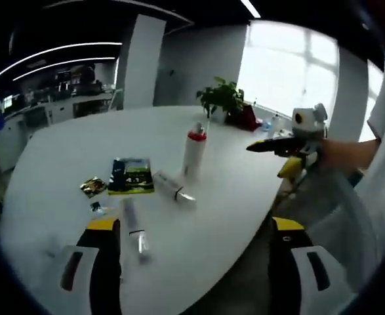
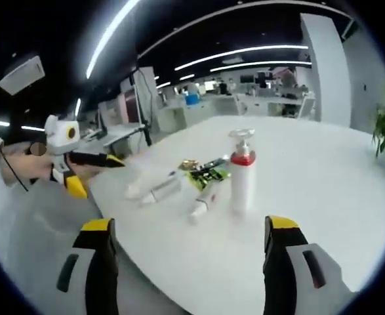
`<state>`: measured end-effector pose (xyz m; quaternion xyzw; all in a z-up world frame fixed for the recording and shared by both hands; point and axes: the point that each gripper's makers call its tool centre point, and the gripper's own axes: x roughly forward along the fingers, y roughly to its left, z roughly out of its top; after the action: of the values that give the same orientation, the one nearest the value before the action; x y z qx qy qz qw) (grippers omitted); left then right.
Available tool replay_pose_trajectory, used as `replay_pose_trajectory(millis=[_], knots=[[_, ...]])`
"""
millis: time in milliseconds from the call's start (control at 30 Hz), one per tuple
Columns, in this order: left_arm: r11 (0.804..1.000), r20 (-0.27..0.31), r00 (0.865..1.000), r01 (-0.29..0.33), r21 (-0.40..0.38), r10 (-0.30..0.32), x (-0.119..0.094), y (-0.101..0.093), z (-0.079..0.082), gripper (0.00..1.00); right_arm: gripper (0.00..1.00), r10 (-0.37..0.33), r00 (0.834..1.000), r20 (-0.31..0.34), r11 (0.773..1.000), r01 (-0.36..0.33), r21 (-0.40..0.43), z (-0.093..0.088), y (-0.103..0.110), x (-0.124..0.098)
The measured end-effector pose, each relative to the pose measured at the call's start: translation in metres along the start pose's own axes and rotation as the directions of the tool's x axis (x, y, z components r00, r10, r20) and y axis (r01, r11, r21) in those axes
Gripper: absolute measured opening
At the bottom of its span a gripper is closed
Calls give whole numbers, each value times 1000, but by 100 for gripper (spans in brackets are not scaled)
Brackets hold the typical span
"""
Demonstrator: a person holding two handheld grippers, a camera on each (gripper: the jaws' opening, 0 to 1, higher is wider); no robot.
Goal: Arrange the skincare products in the storage area until every visible bottle or jar stands upright without overlapping.
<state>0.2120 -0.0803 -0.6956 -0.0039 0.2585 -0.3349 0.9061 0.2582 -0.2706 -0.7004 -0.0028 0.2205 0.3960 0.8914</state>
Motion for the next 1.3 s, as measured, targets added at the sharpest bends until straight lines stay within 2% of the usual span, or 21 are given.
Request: replay_pose_trajectory(millis=[233,433,567,833,1100,1200,1300], knots=[[998,-13,999,-48,-38,47,-12,9,-12,84,92,-5,1000,-4,1000,5,2,-2,14,2],[997,-27,997,-75,-10,75,-10,10,-13,83,90,23,999,-38,1000,-23,-18,-16,31,6],[997,-34,996,-80,-20,79,-11,12,-16,83,90,31,999,-45,999,-31,-8,-20,37,6],[993,-36,993,-111,-46,109,-14,20,-17,82,90,46,997,-62,999,-46,-12,-26,41,10],[986,-32,989,-149,-74,147,-17,28,-16,81,89,58,996,-66,998,-59,-12,-22,38,14],[980,-33,986,-168,-109,166,-20,38,-17,81,89,60,996,-72,998,-61,-10,-21,37,17],[964,-35,977,-211,-163,208,-21,52,-19,80,88,60,996,-73,998,-60,-2,-20,36,20]])
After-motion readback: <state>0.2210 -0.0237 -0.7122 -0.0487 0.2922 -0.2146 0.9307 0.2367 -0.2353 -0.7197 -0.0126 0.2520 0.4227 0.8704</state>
